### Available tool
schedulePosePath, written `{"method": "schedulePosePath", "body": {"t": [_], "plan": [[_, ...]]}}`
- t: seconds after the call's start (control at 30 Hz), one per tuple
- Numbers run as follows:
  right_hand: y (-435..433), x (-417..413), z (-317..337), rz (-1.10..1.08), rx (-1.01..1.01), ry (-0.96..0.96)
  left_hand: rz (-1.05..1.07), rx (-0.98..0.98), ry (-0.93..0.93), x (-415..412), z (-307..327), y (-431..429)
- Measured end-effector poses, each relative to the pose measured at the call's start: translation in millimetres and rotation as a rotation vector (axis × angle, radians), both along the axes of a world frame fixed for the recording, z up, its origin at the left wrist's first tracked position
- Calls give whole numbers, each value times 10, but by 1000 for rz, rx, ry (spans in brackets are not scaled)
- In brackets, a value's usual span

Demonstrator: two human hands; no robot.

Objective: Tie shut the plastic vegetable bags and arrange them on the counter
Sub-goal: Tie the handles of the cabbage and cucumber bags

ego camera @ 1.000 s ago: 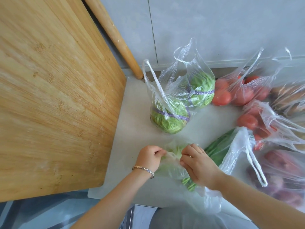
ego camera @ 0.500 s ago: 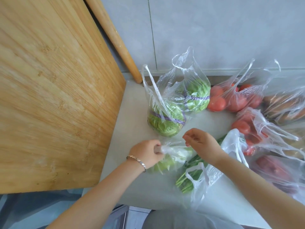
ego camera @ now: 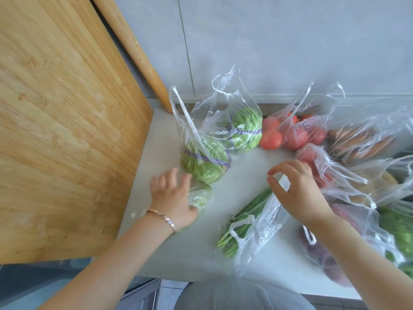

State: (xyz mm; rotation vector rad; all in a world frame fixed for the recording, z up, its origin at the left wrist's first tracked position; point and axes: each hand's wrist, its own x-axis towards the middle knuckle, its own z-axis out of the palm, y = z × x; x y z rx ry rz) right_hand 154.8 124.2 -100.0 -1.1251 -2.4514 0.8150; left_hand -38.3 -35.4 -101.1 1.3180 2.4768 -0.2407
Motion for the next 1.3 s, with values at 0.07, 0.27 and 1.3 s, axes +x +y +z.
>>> {"method": "schedulePosePath", "body": {"t": [0.07, 0.27, 1.3], "plan": [[60, 101, 20, -94, 15, -120, -215, 88, -369, 267, 164, 132], [144, 313, -50, -98, -191, -649, -350, -86, -678, 698, 113, 360], [-169, 364, -389, -91, -691, 262, 358, 616, -974, 426, -416, 205]]}}
